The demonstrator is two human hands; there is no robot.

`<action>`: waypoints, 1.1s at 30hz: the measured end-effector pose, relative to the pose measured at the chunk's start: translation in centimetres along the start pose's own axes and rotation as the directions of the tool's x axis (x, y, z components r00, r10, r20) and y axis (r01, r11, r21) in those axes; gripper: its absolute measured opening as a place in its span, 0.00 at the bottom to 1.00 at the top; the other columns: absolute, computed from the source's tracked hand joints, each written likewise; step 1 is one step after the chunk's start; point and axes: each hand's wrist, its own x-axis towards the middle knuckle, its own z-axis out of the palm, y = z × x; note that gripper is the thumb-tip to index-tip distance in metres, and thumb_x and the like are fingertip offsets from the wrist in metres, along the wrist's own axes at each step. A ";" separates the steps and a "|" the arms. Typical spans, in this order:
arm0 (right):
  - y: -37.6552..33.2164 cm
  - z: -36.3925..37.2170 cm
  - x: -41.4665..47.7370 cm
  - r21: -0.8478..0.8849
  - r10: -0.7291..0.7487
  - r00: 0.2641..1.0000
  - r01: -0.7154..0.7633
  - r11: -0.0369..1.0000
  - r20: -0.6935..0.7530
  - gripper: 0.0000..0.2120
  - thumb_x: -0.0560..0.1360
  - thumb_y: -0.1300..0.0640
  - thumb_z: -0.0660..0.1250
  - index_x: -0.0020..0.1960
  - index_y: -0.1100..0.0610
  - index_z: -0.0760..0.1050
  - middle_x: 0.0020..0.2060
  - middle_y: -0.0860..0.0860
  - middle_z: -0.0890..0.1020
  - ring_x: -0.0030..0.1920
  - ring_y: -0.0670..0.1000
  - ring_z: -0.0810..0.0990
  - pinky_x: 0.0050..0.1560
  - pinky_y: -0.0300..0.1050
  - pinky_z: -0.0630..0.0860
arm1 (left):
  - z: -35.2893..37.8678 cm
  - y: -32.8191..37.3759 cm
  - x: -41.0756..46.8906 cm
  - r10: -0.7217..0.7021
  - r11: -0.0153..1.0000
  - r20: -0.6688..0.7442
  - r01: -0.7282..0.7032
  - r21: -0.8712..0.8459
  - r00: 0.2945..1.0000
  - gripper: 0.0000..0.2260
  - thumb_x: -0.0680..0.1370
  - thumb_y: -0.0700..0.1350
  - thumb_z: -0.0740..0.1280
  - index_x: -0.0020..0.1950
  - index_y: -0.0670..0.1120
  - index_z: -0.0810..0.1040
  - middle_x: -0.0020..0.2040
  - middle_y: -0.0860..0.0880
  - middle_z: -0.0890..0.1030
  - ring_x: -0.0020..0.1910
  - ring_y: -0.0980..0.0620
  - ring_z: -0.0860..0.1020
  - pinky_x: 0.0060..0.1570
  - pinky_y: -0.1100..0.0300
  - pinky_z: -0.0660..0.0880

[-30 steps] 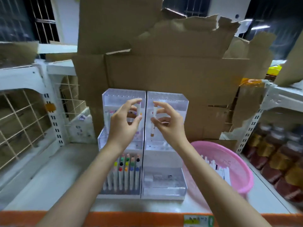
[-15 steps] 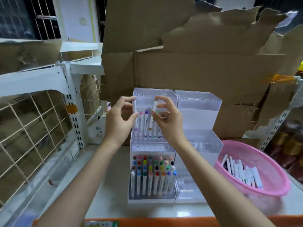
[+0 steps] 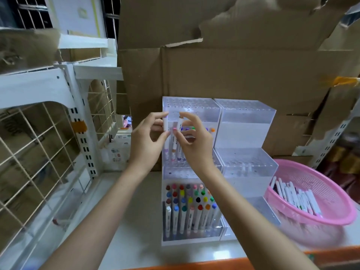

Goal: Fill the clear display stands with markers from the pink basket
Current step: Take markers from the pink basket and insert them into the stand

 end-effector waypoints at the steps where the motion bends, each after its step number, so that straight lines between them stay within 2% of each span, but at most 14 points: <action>1: 0.1 0.1 0.0 -0.008 0.001 1.000 -0.001 1.000 -0.009 0.18 0.74 0.60 0.72 0.63 0.56 0.73 0.42 0.37 0.75 0.39 0.41 0.81 0.42 0.32 0.79 | 0.1 -0.2 0.0 -0.001 1.000 0.010 0.001 0.002 1.000 0.20 0.73 0.39 0.73 0.62 0.51 0.75 0.51 0.52 0.80 0.47 0.61 0.79 0.47 0.73 0.73; 5: 0.4 0.4 -0.2 -0.031 -0.002 1.000 0.002 1.000 -0.029 0.18 0.74 0.61 0.72 0.63 0.56 0.73 0.42 0.37 0.75 0.40 0.37 0.80 0.41 0.29 0.77 | 0.3 -0.7 -0.4 0.005 1.000 0.019 -0.005 0.014 1.000 0.20 0.72 0.37 0.73 0.61 0.50 0.76 0.51 0.51 0.79 0.47 0.60 0.79 0.47 0.73 0.73; 10: 0.4 0.4 -0.4 -0.029 0.005 1.000 -0.006 1.000 -0.018 0.18 0.75 0.62 0.71 0.63 0.56 0.73 0.43 0.46 0.78 0.40 0.43 0.81 0.39 0.31 0.78 | 0.7 -1.6 -1.2 0.007 1.000 0.087 -0.009 0.024 0.996 0.19 0.71 0.35 0.73 0.58 0.50 0.77 0.50 0.50 0.79 0.45 0.61 0.79 0.44 0.73 0.74; 13: 0.6 0.5 -0.5 -0.053 -0.004 1.000 0.003 0.999 -0.020 0.18 0.75 0.61 0.71 0.64 0.55 0.73 0.44 0.48 0.79 0.39 0.45 0.81 0.39 0.33 0.79 | 1.0 -2.2 -1.8 -0.014 0.999 0.100 0.009 0.051 0.995 0.18 0.70 0.35 0.74 0.56 0.49 0.77 0.50 0.52 0.79 0.45 0.61 0.79 0.42 0.72 0.75; 17: 0.7 0.5 -0.5 -0.065 -0.010 0.999 0.008 0.998 -0.036 0.18 0.75 0.61 0.71 0.64 0.56 0.73 0.45 0.48 0.78 0.38 0.46 0.81 0.39 0.35 0.80 | 0.9 -2.4 -1.9 0.001 0.997 0.100 -0.008 0.072 0.995 0.17 0.70 0.35 0.74 0.56 0.47 0.77 0.50 0.51 0.79 0.44 0.60 0.79 0.41 0.70 0.76; 21: 0.8 0.5 -0.5 -0.076 -0.020 0.999 0.016 0.997 -0.049 0.18 0.75 0.61 0.71 0.64 0.56 0.73 0.45 0.51 0.80 0.38 0.46 0.81 0.39 0.36 0.80 | 0.8 -2.4 -2.0 -0.007 0.996 0.112 -0.003 0.088 0.994 0.17 0.71 0.35 0.74 0.56 0.47 0.77 0.50 0.51 0.79 0.44 0.61 0.78 0.40 0.73 0.75; 27: 0.7 0.4 -0.7 -0.048 -0.008 0.998 0.005 0.999 -0.063 0.18 0.74 0.63 0.71 0.63 0.56 0.74 0.44 0.50 0.79 0.38 0.45 0.80 0.40 0.33 0.79 | 0.9 -2.0 -1.9 -0.023 0.994 0.131 0.009 0.113 0.991 0.19 0.70 0.34 0.73 0.58 0.46 0.74 0.50 0.51 0.78 0.44 0.62 0.77 0.41 0.76 0.73; 30: 0.7 0.3 -0.7 -0.035 -0.015 0.999 0.014 0.999 -0.045 0.18 0.74 0.65 0.71 0.62 0.57 0.74 0.44 0.50 0.79 0.39 0.45 0.80 0.41 0.32 0.78 | 0.8 -1.8 -2.0 -0.004 0.991 0.141 -0.015 0.136 0.990 0.20 0.71 0.34 0.73 0.59 0.45 0.74 0.50 0.51 0.77 0.43 0.61 0.76 0.42 0.77 0.72; 33: 0.6 0.1 -0.7 -0.009 -0.011 1.000 0.011 1.000 0.020 0.18 0.74 0.65 0.70 0.63 0.57 0.74 0.43 0.51 0.79 0.39 0.46 0.81 0.41 0.35 0.79 | 0.5 -1.8 -2.1 0.035 0.985 0.151 -0.059 0.159 0.988 0.18 0.72 0.34 0.72 0.59 0.44 0.74 0.50 0.51 0.77 0.45 0.58 0.77 0.42 0.75 0.73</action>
